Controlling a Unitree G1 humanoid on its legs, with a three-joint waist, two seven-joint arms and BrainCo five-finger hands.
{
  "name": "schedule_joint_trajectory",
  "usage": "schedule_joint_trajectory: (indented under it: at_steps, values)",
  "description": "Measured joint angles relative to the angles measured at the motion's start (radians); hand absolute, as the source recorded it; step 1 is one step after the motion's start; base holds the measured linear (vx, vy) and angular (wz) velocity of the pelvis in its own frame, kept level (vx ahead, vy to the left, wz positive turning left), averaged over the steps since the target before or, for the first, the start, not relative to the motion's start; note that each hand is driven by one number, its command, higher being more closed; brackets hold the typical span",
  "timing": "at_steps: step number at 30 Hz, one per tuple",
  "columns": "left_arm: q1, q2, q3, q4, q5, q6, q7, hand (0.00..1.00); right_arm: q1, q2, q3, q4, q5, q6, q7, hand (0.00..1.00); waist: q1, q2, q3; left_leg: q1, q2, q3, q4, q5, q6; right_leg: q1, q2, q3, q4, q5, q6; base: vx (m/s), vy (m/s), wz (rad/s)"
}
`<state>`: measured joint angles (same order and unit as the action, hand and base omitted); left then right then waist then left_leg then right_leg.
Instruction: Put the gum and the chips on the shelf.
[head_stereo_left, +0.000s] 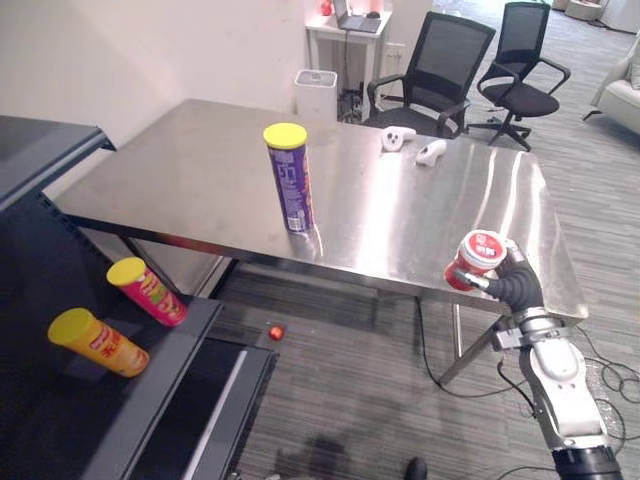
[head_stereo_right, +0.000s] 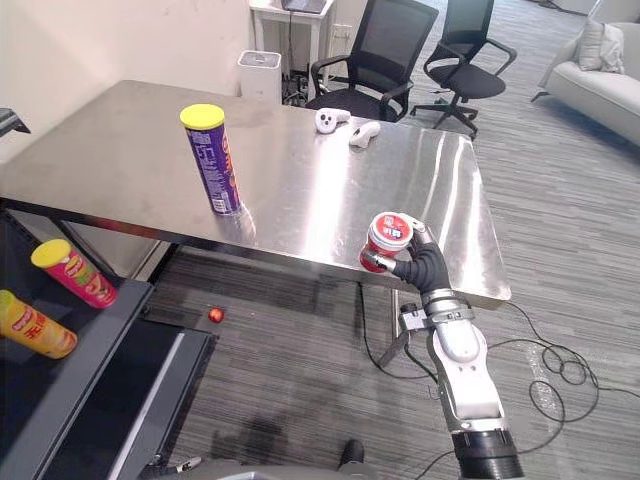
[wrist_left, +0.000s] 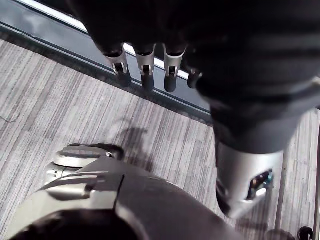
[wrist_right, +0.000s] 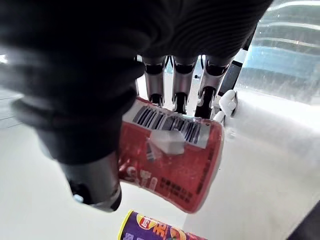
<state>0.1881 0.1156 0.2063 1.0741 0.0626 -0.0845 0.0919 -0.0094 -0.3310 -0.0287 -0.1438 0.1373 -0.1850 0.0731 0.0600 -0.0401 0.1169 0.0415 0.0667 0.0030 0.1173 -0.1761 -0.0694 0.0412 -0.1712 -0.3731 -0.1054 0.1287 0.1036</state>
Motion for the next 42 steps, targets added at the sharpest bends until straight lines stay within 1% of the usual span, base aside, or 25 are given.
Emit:
schedule_joint_trajectory:
  at_steps: [4,5,6,7,8,9,10,11,12,13,14,15,16,20,23,29,31,34,35,36,37,38,39,41,42]
  values:
    - [-0.002,-0.016,0.026,0.000,-0.002,0.000,0.003,0.00,-0.034,-0.001,0.029,0.027,0.021,0.000,-0.004,1.00,0.007,0.024,0.017,-0.088,-0.004,-0.126,0.027,0.035,-0.017,-0.009,0.003,-0.120,0.024,-0.018,-0.017,-0.09,-0.082,0.92]
    - [-0.008,-0.021,0.026,0.001,-0.002,0.002,0.005,0.00,-0.056,-0.002,0.033,0.039,0.021,-0.001,-0.005,1.00,0.011,0.035,0.024,-0.110,0.001,-0.146,0.015,0.053,-0.021,-0.028,-0.001,-0.156,0.059,-0.046,-0.026,-0.10,-0.084,0.88]
    - [-0.009,-0.030,0.026,0.000,-0.002,0.002,0.010,0.00,-0.070,-0.002,0.033,0.042,0.021,0.000,-0.011,1.00,0.030,0.052,0.031,-0.116,0.023,-0.138,-0.018,0.056,0.024,-0.045,-0.001,-0.183,0.097,-0.067,-0.044,-0.10,-0.102,0.82]
    - [-0.005,-0.029,0.027,0.001,-0.003,0.003,0.012,0.00,-0.071,0.000,0.035,0.041,0.020,0.000,-0.013,1.00,0.034,0.052,0.031,-0.115,0.036,-0.098,-0.043,0.057,0.068,-0.050,-0.002,-0.190,0.106,-0.077,-0.053,-0.07,-0.129,0.83]
    - [-0.007,-0.023,0.036,0.002,-0.004,0.003,0.015,0.00,-0.071,0.002,0.037,0.038,0.020,0.000,-0.015,1.00,0.030,0.036,0.025,-0.103,0.064,0.006,-0.101,0.027,0.152,-0.051,-0.004,-0.199,0.089,-0.079,-0.064,-0.03,-0.126,1.02]
    - [-0.012,-0.023,0.060,0.009,-0.004,0.004,0.020,0.00,-0.077,-0.003,0.015,0.033,0.019,-0.003,-0.025,1.00,0.026,0.025,0.022,-0.143,0.094,0.145,-0.014,0.053,0.130,-0.056,-0.023,-0.245,0.080,-0.078,-0.063,-0.01,-0.094,1.04]
    - [-0.018,-0.027,0.072,0.014,-0.004,0.006,0.020,0.00,-0.078,-0.005,-0.006,0.034,0.019,-0.002,-0.031,1.00,0.028,0.034,0.022,-0.162,0.111,0.206,0.052,0.092,0.155,-0.061,-0.028,-0.273,0.100,-0.080,-0.064,0.05,-0.027,1.29]
    - [-0.023,-0.031,0.063,0.010,-0.002,0.008,0.022,0.00,-0.069,0.001,-0.047,0.035,0.019,0.001,-0.044,1.00,0.011,0.058,0.023,-0.197,0.131,0.294,0.110,0.191,0.130,-0.062,-0.035,-0.320,0.170,-0.128,-0.063,0.00,-0.026,1.49]
    - [-0.023,-0.025,0.040,-0.010,-0.001,0.005,0.022,0.00,-0.049,0.008,-0.076,0.036,0.019,0.002,-0.052,1.00,-0.010,0.038,0.017,-0.180,0.105,0.293,0.028,0.269,0.116,-0.062,-0.058,-0.331,0.182,-0.164,-0.103,-0.02,0.007,1.60]
    - [-0.026,-0.022,0.039,-0.019,-0.001,0.004,0.022,0.00,-0.044,0.014,-0.084,0.032,0.019,0.001,-0.054,1.00,-0.017,0.026,0.008,-0.154,0.079,0.279,-0.046,0.316,0.107,-0.055,-0.072,-0.352,0.171,-0.167,-0.085,-0.06,-0.016,1.39]
    - [-0.043,-0.022,0.036,-0.005,-0.001,0.010,0.022,0.00,-0.045,0.022,-0.105,0.029,0.019,-0.004,-0.058,1.00,-0.026,0.022,0.014,-0.163,0.103,0.362,0.067,0.222,0.099,-0.046,-0.080,-0.415,0.178,-0.157,-0.063,-0.02,0.016,0.86]
    - [-0.041,-0.029,0.037,-0.002,-0.001,0.010,0.024,0.00,-0.038,0.031,-0.113,0.029,0.019,-0.004,-0.064,1.00,-0.025,0.025,0.013,-0.155,0.109,0.389,0.111,0.182,0.084,-0.039,-0.083,-0.429,0.180,-0.156,-0.063,0.01,0.010,0.99]
    - [-0.044,-0.031,0.032,-0.001,0.002,0.009,0.019,0.00,-0.017,0.039,-0.125,0.029,0.019,-0.003,-0.071,1.00,-0.032,0.035,0.005,-0.124,0.099,0.417,0.107,0.150,0.047,-0.032,-0.086,-0.469,0.180,-0.155,-0.061,0.00,0.085,0.93]
    - [-0.055,-0.042,0.003,-0.017,0.002,0.008,0.017,0.00,0.020,0.041,-0.168,0.030,0.018,0.008,-0.079,1.00,-0.053,0.079,-0.016,-0.062,0.068,0.456,-0.113,0.160,0.012,-0.027,-0.071,-0.583,0.187,-0.137,-0.041,-0.08,0.193,0.90]
    - [-0.041,-0.021,0.004,-0.016,0.026,0.009,0.015,0.00,0.020,0.092,-0.166,0.029,0.015,0.008,-0.080,1.00,-0.028,0.036,-0.010,-0.037,0.038,0.440,-0.162,0.171,0.022,-0.009,-0.082,-0.596,0.172,-0.108,-0.033,-0.07,0.167,0.28]
    - [0.017,-0.027,0.040,-0.012,0.040,0.011,0.012,0.00,0.015,0.104,-0.157,0.045,-0.023,0.011,-0.087,1.00,-0.013,0.026,-0.004,-0.019,-0.021,0.420,-0.212,0.187,0.056,-0.003,-0.125,-0.586,0.178,-0.070,-0.023,-0.03,0.113,0.09]
    - [0.031,-0.030,0.058,-0.010,0.040,0.014,0.013,0.00,0.010,0.104,-0.155,0.057,-0.025,0.011,-0.091,1.00,-0.003,0.024,0.001,-0.015,-0.023,0.417,-0.212,0.183,0.061,-0.006,-0.146,-0.561,0.221,-0.070,-0.023,-0.01,0.061,0.07]
    - [0.051,-0.028,0.058,-0.012,0.039,0.021,0.013,0.00,0.001,0.104,-0.136,0.087,-0.035,0.013,-0.101,1.00,0.005,0.022,0.014,0.001,-0.019,0.388,-0.212,0.162,0.072,-0.039,-0.214,-0.478,0.406,-0.072,-0.027,0.02,0.077,0.29]
    - [0.051,-0.019,0.057,-0.018,0.039,0.021,0.012,0.00,0.001,0.103,-0.133,0.087,-0.047,0.013,-0.104,1.00,-0.002,0.014,0.025,0.000,-0.025,0.352,-0.197,0.157,0.080,-0.078,-0.254,-0.356,0.527,-0.066,-0.082,0.05,0.065,0.73]
    - [0.050,-0.013,0.054,-0.020,0.039,0.021,0.012,0.00,0.002,0.102,-0.133,0.087,-0.051,0.014,-0.105,1.00,-0.010,0.010,0.036,-0.002,-0.026,0.323,-0.180,0.152,0.089,-0.107,-0.260,-0.272,0.588,-0.056,-0.150,0.09,0.073,1.27]
    - [0.041,0.002,0.048,-0.018,0.039,0.022,0.013,0.00,0.017,0.105,-0.133,0.086,-0.051,0.014,-0.103,1.00,-0.030,0.019,0.055,-0.018,-0.007,0.239,-0.143,0.141,0.102,-0.195,-0.182,0.033,0.664,-0.120,-0.136,0.06,0.040,1.24]
    - [0.035,0.010,0.045,-0.019,0.038,0.022,0.014,0.00,0.024,0.105,-0.134,0.080,-0.051,0.015,-0.099,1.00,-0.035,0.021,0.056,-0.028,0.004,0.205,-0.134,0.141,0.103,-0.205,-0.122,0.140,0.637,-0.178,-0.095,0.08,0.014,1.67]
    - [0.016,0.029,0.046,-0.019,0.036,0.020,0.017,0.00,0.037,0.103,-0.144,0.061,-0.051,0.015,-0.086,1.00,-0.036,0.012,0.063,-0.046,0.006,0.134,-0.122,0.142,0.105,-0.220,-0.025,0.340,0.563,-0.238,-0.066,0.05,-0.028,1.29]
    - [-0.008,0.043,0.046,-0.015,0.026,0.020,0.018,0.00,0.053,0.104,-0.161,0.032,-0.051,0.013,-0.085,1.00,-0.038,-0.007,0.071,-0.066,-0.022,0.052,-0.092,0.138,0.105,-0.221,0.008,0.450,0.494,-0.245,-0.051,0.06,-0.063,1.55]
    - [-0.022,0.044,0.048,-0.015,0.021,0.016,0.018,0.00,0.062,0.103,-0.168,0.017,-0.051,0.012,-0.086,1.00,-0.053,-0.016,0.075,-0.082,-0.049,-0.020,-0.066,0.132,0.101,-0.218,0.018,0.500,0.460,-0.246,-0.033,0.06,-0.090,1.73]
